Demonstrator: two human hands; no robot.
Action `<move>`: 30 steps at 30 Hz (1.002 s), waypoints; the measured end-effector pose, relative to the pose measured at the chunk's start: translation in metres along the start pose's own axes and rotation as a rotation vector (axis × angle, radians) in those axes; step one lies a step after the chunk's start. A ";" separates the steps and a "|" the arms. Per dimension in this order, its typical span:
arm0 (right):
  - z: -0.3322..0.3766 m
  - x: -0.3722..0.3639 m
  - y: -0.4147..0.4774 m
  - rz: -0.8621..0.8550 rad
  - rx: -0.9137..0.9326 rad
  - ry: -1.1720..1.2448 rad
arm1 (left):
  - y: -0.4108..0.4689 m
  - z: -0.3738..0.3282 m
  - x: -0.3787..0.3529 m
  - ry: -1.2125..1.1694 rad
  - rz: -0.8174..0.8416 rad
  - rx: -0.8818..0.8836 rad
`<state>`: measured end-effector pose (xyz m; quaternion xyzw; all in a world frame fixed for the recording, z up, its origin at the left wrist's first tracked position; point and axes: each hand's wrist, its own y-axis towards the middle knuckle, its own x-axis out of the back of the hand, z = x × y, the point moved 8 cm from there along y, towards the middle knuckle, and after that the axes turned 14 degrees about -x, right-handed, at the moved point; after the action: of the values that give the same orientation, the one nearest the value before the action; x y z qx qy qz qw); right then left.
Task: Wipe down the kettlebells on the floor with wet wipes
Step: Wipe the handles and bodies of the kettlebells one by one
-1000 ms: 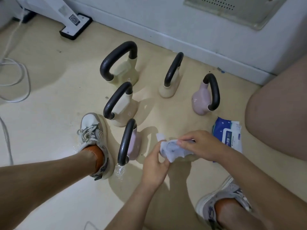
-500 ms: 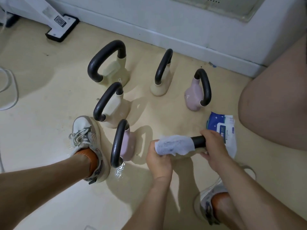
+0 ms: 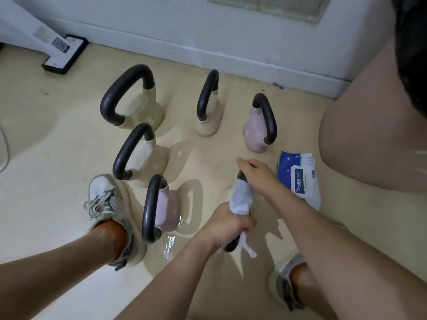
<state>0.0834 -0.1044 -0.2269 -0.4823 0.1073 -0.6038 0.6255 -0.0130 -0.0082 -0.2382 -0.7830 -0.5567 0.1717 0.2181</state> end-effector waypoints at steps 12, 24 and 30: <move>-0.074 -0.002 -0.008 0.162 -0.349 0.898 | 0.022 -0.031 -0.027 -0.938 0.079 0.180; -0.096 -0.049 -0.060 0.119 -0.351 1.198 | 0.000 -0.035 -0.011 0.720 -0.232 -0.375; -0.087 -0.050 -0.054 0.219 -0.367 1.360 | 0.042 -0.074 -0.016 1.262 -0.206 -0.268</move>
<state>-0.0265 -0.0923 -0.2544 -0.0829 0.6214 -0.6768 0.3859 0.0530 -0.0462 -0.1970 -0.6962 -0.4105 -0.4139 0.4188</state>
